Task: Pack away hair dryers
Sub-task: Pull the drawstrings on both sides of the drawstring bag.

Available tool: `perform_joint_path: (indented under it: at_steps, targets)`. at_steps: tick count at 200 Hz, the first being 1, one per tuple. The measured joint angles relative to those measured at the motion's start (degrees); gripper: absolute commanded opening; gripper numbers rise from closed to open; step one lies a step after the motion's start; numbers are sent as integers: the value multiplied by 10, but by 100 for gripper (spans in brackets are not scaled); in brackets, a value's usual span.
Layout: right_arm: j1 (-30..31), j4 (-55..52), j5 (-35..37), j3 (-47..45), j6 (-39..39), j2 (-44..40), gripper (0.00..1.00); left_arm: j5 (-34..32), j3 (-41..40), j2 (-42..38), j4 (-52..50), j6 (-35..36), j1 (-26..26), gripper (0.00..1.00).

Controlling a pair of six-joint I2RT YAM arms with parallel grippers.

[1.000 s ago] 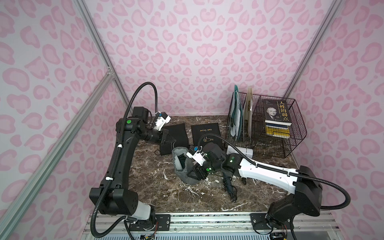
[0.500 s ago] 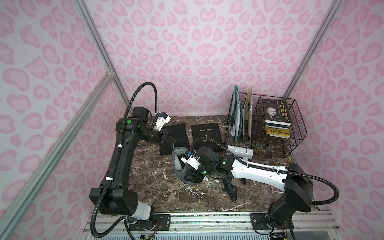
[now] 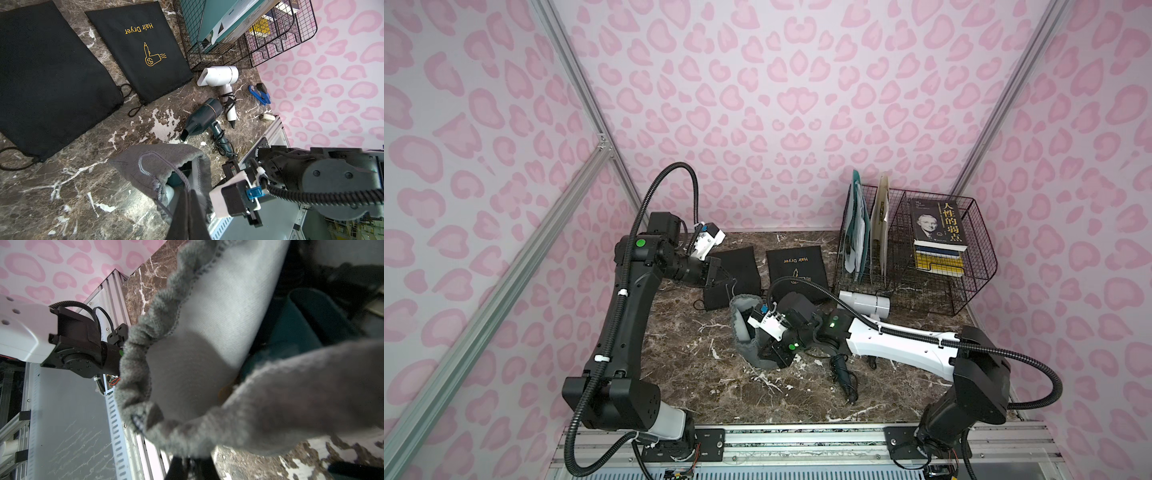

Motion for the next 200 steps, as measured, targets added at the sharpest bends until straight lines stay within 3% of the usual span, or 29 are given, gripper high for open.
perform_joint_path:
  at_steps: [71,200]
  targets:
    - [0,-88,88,36,-3,-18,0,-21,37,-11,-14,12,0,2]
    - [-29,-164,474,61,172,-54,0,-60,111,-64,-26,-10,0,1]
